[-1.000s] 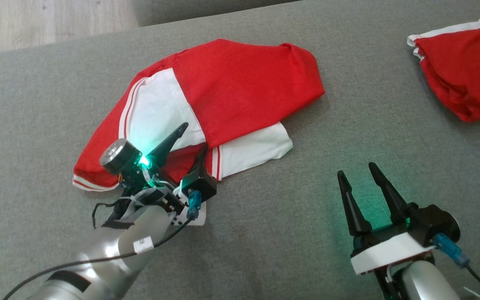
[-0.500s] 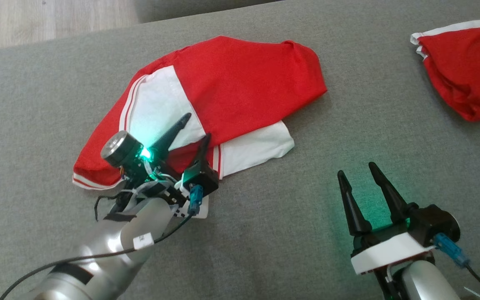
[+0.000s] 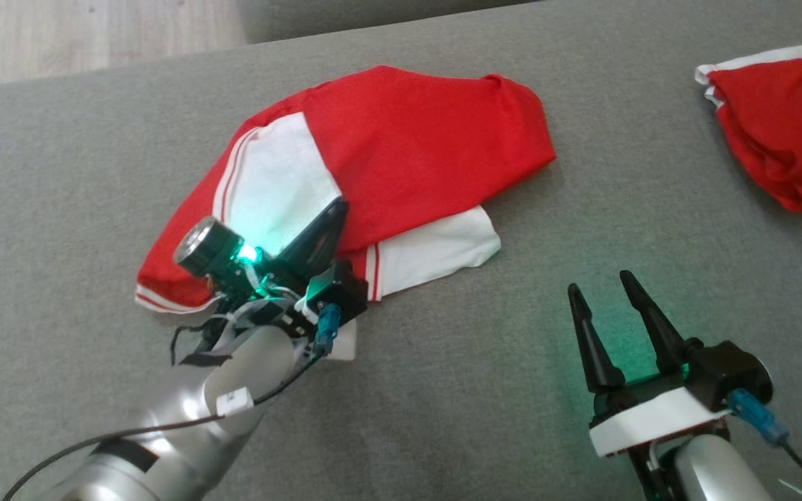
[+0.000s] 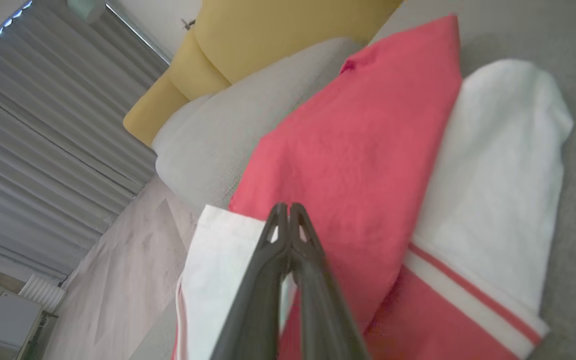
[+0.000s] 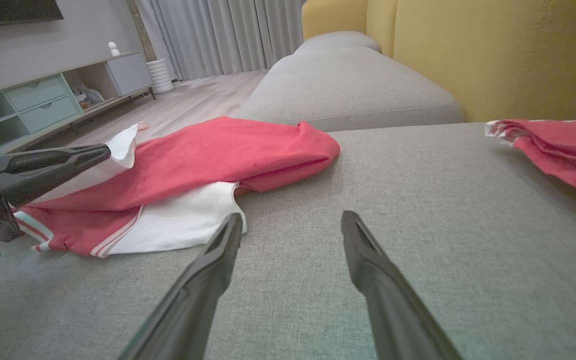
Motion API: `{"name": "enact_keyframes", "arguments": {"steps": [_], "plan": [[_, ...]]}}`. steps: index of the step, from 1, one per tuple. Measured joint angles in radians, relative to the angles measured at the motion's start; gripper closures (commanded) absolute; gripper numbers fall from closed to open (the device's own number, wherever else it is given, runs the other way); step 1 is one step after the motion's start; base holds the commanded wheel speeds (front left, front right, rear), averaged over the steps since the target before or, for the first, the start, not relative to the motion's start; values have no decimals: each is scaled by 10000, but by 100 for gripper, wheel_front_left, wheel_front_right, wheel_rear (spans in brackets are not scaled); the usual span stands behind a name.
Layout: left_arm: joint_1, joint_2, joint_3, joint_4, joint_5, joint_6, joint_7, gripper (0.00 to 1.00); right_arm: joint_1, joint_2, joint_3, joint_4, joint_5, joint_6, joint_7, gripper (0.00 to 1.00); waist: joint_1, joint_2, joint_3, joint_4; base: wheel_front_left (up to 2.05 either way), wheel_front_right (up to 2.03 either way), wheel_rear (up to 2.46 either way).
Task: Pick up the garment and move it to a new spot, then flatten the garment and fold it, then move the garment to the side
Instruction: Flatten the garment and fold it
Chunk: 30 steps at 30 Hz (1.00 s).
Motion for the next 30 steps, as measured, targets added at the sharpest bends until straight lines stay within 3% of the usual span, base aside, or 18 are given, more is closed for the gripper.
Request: {"name": "enact_keyframes", "arguments": {"steps": [5,13,15,19,20,30], "plan": [[221,299,176,-1275,-190,313,-374,100,-13,2,-314,0,94,0,0,0,0,0,-64,354,0,0,0],[995,2151,715,-4288,-278,974,23,100,-1137,-297,-976,976,362,0,0,0,0,0,-43,1380,0,0,0],[1075,2355,773,-4631,-278,1070,113,100,-1426,-382,-1005,1250,370,0,0,0,0,0,-23,1517,0,0,0],[1347,3016,1003,-5795,-278,1304,510,100,-2850,-510,-1373,2857,642,0,0,0,0,0,105,1985,0,0,0],[1439,3202,1032,-6188,-278,1342,698,100,-3562,-581,-1459,3764,779,0,0,0,0,0,206,2152,0,0,0],[1610,3595,1081,-7233,-278,1542,1170,100,-6041,-642,-1553,7446,1572,0,0,0,1,0,821,2504,0,0,0]]}}
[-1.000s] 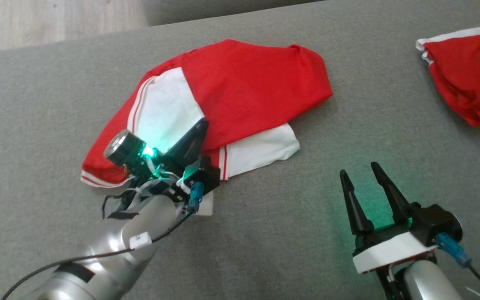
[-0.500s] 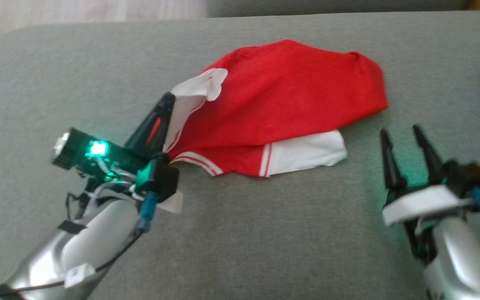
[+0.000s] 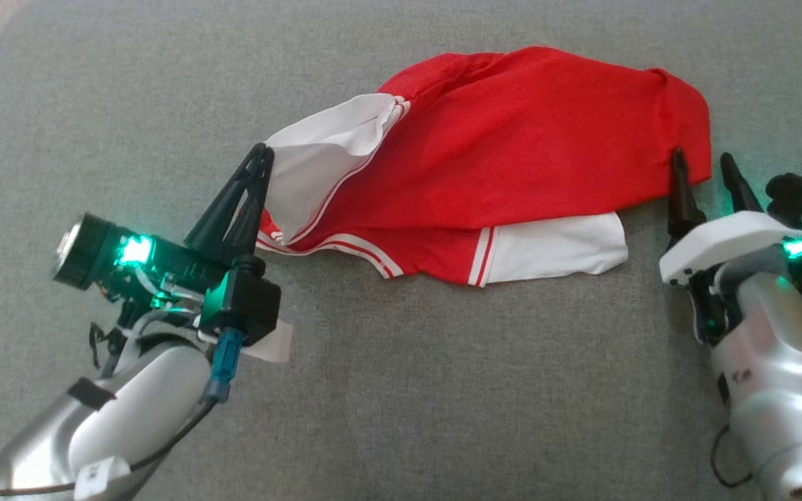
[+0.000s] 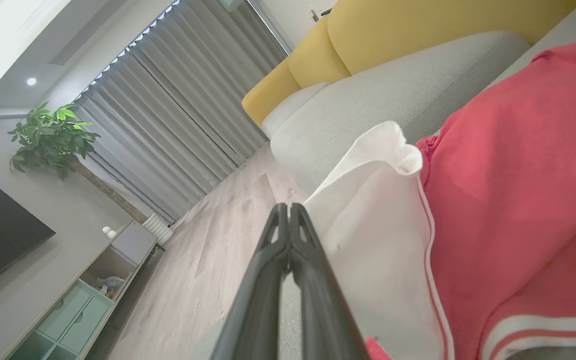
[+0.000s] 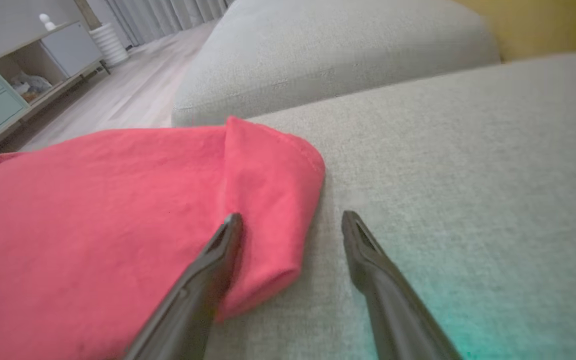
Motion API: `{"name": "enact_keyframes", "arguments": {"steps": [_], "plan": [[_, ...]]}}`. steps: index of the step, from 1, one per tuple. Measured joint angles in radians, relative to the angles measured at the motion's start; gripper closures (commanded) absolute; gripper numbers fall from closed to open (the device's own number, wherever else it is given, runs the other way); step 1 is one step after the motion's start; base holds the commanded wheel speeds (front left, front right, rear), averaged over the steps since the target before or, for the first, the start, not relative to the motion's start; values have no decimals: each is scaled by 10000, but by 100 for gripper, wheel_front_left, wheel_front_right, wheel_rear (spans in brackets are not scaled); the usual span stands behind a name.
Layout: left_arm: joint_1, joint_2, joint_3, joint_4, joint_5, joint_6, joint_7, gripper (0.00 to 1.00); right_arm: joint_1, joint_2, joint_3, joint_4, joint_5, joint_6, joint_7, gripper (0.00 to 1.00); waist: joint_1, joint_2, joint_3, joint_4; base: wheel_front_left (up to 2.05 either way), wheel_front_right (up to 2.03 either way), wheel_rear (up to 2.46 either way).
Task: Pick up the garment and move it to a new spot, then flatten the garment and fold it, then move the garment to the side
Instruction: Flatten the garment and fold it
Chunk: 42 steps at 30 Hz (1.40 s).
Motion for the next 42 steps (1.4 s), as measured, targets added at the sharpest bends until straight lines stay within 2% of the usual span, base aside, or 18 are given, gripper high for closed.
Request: {"name": "enact_keyframes", "arguments": {"steps": [1,2,8,14,18,23,29,30,31,34,38,42], "plan": [[6,40,2,-29,0,2,56,100,-173,40,40,311,165,0,0,66,0,0,32,-5,0,0,0],[6,73,2,-67,0,0,77,100,-334,81,151,612,291,0,0,100,0,0,52,-11,0,0,0],[6,284,88,-307,0,31,140,100,-793,121,1057,1114,472,0,0,100,0,0,26,-180,0,0,0],[132,650,336,-443,-113,242,107,100,-75,21,1618,-364,886,0,0,100,-1,0,-330,-676,0,0,0],[528,989,610,-654,-343,449,2,100,1401,-293,1996,-1586,1429,0,0,100,-2,0,-625,-1101,0,0,0],[1066,1526,1093,-1047,-794,706,-75,100,3694,-1081,2313,-3191,2140,0,56,100,-3,0,-873,-1701,0,0,0],[1786,2015,1321,-1670,-1064,1047,-27,100,6504,-1482,2096,-5768,2562,0,1348,100,-3,0,-927,-2252,0,0,0],[1917,2071,1367,-1772,-1101,1129,69,100,6993,-1486,1941,-6247,2554,0,1653,31,-3,0,-916,-2311,0,0,0],[2065,2130,1427,-1889,-1156,1225,113,100,7459,-1486,1751,-6759,2481,0,1904,0,-3,0,-902,-2364,0,0,0],[2502,2311,1624,-2190,-1317,1613,209,100,8544,-1488,991,-8429,2088,0,2638,0,-2,0,-835,-2486,0,0,0],[3157,2520,1870,-2554,-1488,2086,272,100,8828,-1453,125,-10596,1962,0,3517,0,0,0,-695,-2460,0,0,0],[3515,2589,1941,-2621,-1613,2261,272,100,8529,-1616,-88,-11194,1964,0,4019,0,-2,0,-612,-2261,0,0,0]]}}
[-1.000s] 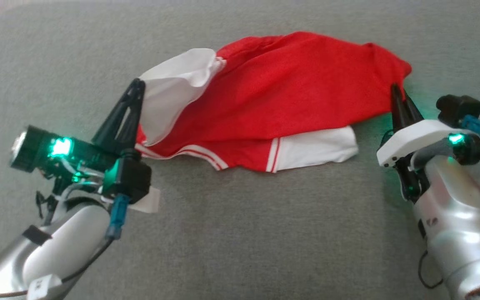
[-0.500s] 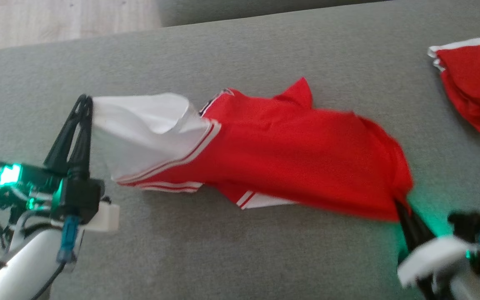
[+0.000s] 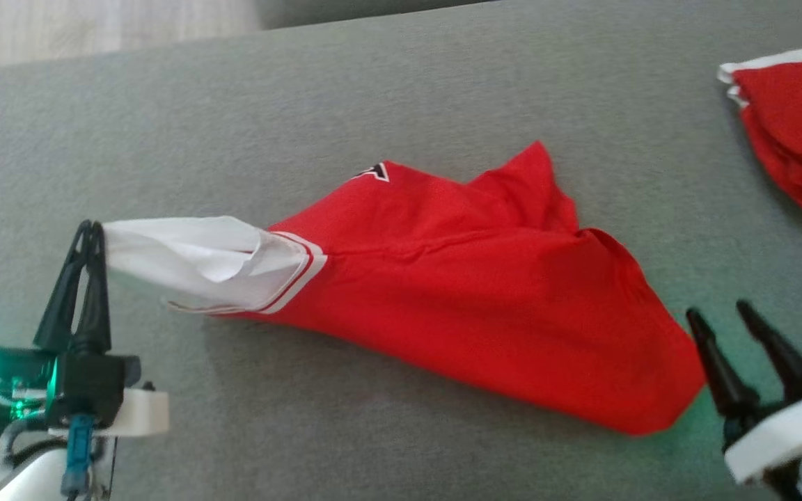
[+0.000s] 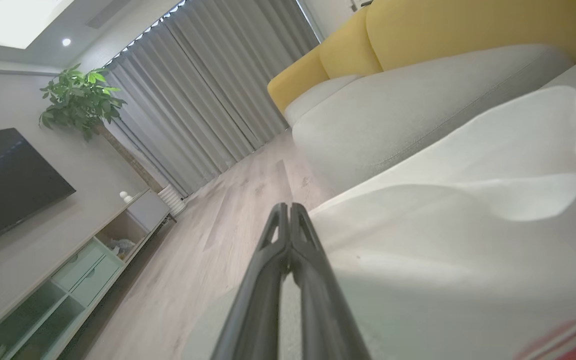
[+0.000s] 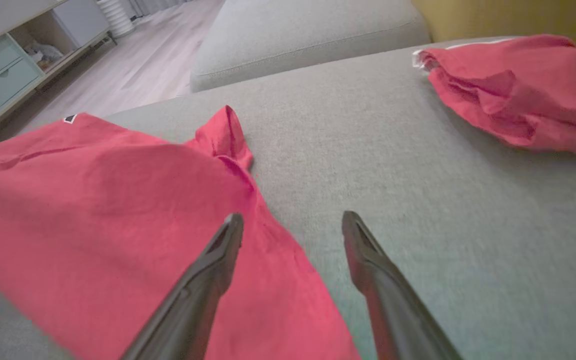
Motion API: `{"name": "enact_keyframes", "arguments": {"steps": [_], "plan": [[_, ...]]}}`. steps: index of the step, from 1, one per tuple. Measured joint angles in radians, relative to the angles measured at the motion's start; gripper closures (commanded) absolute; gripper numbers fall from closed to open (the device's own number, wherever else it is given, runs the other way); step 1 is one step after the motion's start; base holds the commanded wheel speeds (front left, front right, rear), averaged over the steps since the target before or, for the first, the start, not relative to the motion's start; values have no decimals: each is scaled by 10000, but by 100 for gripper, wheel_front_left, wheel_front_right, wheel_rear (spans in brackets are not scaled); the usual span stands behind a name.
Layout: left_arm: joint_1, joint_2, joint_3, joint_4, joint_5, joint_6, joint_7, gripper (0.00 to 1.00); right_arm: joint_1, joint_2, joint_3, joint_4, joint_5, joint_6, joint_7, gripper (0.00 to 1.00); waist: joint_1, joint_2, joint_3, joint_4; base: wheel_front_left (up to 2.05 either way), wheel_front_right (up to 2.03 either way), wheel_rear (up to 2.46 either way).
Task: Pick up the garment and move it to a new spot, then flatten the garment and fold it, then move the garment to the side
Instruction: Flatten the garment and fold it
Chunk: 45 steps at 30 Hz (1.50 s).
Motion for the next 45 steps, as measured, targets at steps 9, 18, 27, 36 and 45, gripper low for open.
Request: {"name": "enact_keyframes", "arguments": {"steps": [9,18,27,36,45], "plan": [[115,-44,-15,-40,-148,-140,-165,100,-2154,-1254,1237,941,823,0,1047,0,1,0,217,998,0,0,0],[-620,-487,-261,324,-146,-545,-399,100,-2795,-2004,2410,1992,2134,0,1864,23,2,0,438,1784,0,0,0],[-869,-476,-330,481,-144,-802,-426,100,-3847,-2186,3699,2719,2838,0,1641,100,1,0,379,1409,0,0,0],[-2613,-445,-399,642,324,-1542,-871,100,-5878,-2257,2512,3266,3484,0,-1055,100,1,0,158,609,0,0,0],[-2101,-1104,-159,111,-1956,-2391,-1277,100,-1827,-2746,1707,2167,4042,0,-345,100,1,0,165,-133,0,0,0]]}}
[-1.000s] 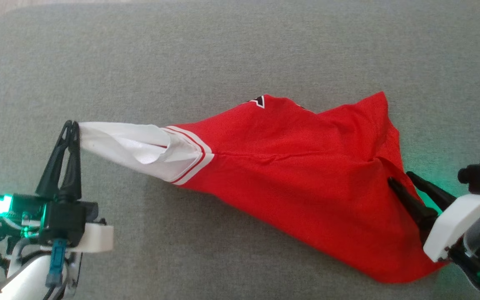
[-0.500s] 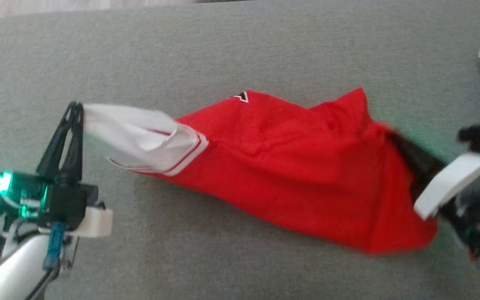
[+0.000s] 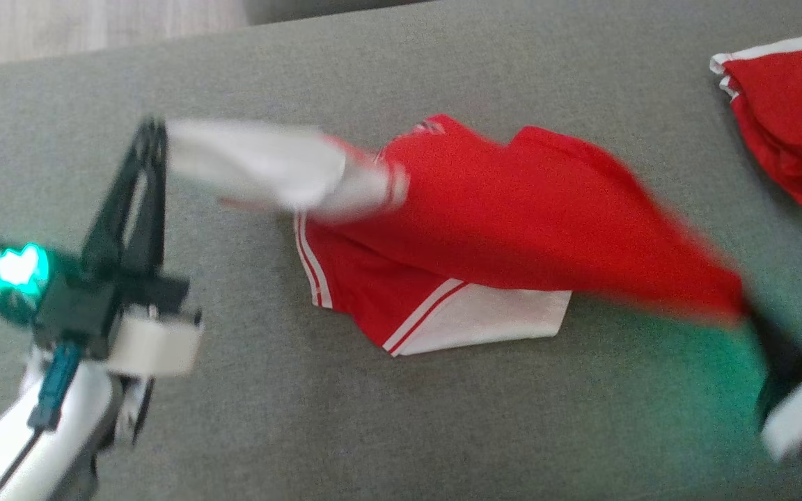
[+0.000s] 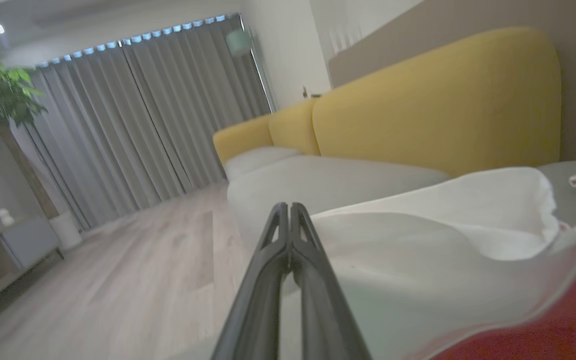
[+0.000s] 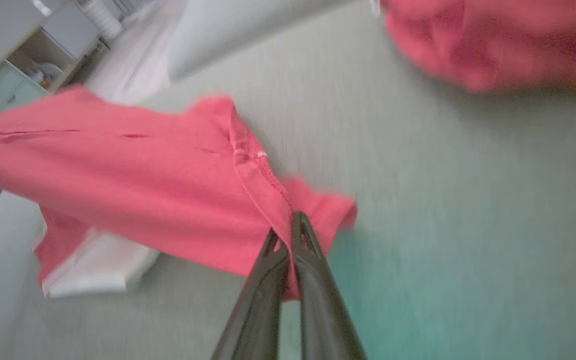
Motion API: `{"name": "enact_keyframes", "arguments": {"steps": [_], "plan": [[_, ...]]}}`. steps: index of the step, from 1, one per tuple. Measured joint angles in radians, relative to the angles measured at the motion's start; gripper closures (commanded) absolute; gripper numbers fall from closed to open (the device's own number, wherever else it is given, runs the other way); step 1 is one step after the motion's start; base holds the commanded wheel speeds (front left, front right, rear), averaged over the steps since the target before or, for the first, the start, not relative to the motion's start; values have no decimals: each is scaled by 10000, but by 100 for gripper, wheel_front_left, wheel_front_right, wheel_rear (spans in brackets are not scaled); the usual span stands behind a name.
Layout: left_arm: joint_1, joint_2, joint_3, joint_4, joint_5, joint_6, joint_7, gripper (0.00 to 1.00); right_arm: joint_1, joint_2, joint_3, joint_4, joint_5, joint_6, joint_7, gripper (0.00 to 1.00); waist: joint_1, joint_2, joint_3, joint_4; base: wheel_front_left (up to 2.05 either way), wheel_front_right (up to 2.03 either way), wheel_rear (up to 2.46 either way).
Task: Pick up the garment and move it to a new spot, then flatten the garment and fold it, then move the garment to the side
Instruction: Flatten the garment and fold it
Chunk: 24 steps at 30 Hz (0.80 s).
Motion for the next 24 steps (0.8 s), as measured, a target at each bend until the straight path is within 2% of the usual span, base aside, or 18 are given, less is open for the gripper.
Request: {"name": "enact_keyframes", "arguments": {"steps": [3,4,5,10,15,18,24], "plan": [[1071,10,35,61,-554,153,61,100,1465,623,244,-111,-21,0,44,100,-2,0,174,-83,0,0,0],[1383,13,46,79,-704,205,61,100,1696,761,280,-104,-81,0,40,91,0,0,221,-95,0,0,0],[1652,12,61,81,-828,280,36,100,1825,878,242,-90,-167,0,21,0,0,0,257,-91,0,0,0],[2264,40,215,69,-1095,370,-282,100,2008,1108,-318,-500,-257,0,-159,0,-1,0,267,32,0,0,0],[2262,13,265,-29,-1093,366,-472,100,2138,936,-1011,-1068,-1659,0,-512,0,-1,0,172,213,0,0,0],[2257,-25,240,-54,-1091,360,-491,100,2085,1103,-1080,-1106,-2228,0,-516,0,-1,0,136,286,0,0,0],[2012,-378,-125,-42,-988,232,-499,100,1207,1864,-869,-593,-3622,0,-230,0,0,0,157,604,0,0,0]]}}
